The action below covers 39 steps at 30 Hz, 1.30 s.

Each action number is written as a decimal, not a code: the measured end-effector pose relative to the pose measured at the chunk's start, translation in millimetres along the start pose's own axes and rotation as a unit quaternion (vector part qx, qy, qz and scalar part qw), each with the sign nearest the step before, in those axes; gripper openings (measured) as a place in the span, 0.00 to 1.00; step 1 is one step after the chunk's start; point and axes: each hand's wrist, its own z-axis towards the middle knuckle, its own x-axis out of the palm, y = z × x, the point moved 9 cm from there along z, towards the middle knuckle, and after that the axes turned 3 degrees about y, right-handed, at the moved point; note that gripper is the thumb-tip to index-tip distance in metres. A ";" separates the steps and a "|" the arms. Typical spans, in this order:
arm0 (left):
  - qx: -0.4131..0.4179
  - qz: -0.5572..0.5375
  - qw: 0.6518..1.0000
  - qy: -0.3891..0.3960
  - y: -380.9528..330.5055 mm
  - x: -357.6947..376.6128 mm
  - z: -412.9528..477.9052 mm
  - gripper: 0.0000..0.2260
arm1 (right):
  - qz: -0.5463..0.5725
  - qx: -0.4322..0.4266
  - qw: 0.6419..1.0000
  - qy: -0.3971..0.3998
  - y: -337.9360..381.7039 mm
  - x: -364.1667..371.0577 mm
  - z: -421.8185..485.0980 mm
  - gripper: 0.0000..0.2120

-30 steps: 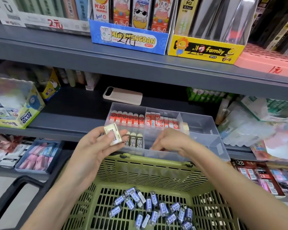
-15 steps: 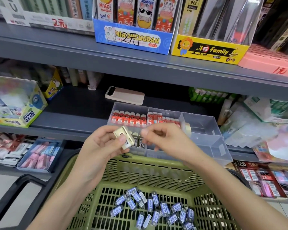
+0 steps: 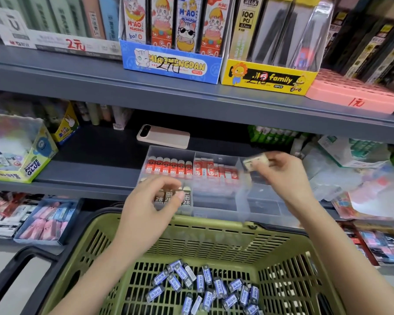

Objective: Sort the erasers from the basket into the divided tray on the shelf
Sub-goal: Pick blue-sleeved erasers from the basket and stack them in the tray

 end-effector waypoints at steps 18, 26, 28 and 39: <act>0.035 0.075 0.997 -0.003 0.3 19.8 -1.7 0.10 | -0.180 -0.039 0.978 0.094 -39.1 40.8 54.7 0.17; 0.052 0.127 0.990 -0.017 -6.0 8.2 -13.7 0.08 | -0.313 -0.105 0.942 0.057 -20.9 29.9 18.9 0.20; 0.059 0.135 0.989 -0.022 -8.3 3.0 -19.6 0.07 | -0.267 -0.173 0.948 -0.029 -4.0 15.8 -14.3 0.15; 0.004 0.107 0.994 0.021 18.7 -3.8 -76.9 0.08 | -0.310 0.001 0.902 0.299 -140.9 120.3 -162.1 0.26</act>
